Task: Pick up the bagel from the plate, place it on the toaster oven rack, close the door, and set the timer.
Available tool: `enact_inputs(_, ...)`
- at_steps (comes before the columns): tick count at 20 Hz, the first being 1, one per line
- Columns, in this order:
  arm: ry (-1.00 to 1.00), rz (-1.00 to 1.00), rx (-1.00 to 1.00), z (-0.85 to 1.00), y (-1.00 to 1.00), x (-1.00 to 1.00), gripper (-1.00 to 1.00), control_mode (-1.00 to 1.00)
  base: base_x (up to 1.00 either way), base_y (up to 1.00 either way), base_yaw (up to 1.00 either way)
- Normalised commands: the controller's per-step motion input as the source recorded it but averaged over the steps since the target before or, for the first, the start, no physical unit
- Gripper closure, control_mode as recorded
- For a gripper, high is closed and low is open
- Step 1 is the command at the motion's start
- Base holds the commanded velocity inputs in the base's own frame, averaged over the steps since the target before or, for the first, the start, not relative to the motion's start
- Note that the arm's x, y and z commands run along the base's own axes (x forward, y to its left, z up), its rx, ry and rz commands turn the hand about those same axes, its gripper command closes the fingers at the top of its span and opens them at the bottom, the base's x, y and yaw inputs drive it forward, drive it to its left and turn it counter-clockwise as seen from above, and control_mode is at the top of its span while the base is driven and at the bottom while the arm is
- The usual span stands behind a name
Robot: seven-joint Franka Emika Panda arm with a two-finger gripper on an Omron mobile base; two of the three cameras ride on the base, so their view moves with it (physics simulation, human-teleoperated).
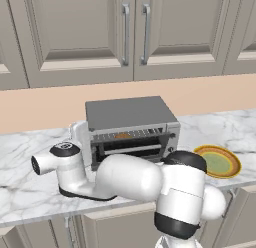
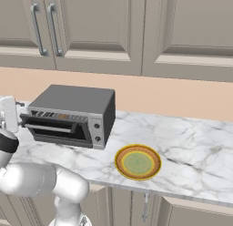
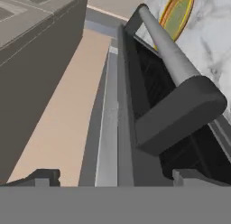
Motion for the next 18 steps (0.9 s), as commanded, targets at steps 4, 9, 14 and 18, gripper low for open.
enact_inputs(4, 0.00, 0.38, -0.12, 0.00, 0.00, 0.78, -1.00, -1.00, 0.00, 0.00, 0.00)
enact_inputs(9, 0.02, 0.32, -0.12, 0.00, 0.00, 0.80, -1.00, -1.00, 0.00, 0.00, 0.00)
enact_inputs(14, 0.17, 0.17, -0.13, 0.01, 0.03, 0.35, -1.00, -1.00, 0.00, 0.00, 0.00)
enact_inputs(18, 0.23, 0.13, -0.11, 0.02, 0.16, -0.06, -1.00, -1.00, 0.00, 0.00, 0.00)
